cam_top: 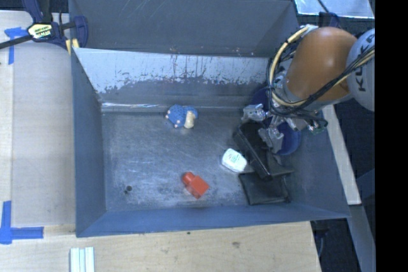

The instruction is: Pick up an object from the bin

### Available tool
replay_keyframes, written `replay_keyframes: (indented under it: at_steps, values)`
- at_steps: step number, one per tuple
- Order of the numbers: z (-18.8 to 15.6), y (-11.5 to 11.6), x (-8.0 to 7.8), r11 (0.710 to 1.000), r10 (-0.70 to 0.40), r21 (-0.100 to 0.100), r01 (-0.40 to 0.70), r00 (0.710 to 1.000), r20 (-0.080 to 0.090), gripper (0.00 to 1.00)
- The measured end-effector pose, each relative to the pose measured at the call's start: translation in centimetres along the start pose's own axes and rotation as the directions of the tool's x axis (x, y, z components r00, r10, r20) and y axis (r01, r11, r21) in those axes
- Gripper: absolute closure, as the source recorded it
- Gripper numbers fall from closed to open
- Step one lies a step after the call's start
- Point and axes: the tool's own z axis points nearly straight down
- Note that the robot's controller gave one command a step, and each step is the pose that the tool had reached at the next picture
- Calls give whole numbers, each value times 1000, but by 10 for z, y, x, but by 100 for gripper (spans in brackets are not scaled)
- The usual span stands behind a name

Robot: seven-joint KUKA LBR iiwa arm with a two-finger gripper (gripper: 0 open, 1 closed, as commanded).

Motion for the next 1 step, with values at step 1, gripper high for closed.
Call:
replay_keyframes:
  at_steps: [1]
  values:
    - [0, 0, 0, 1000, 0, 0, 0, 1000, 0, 100]
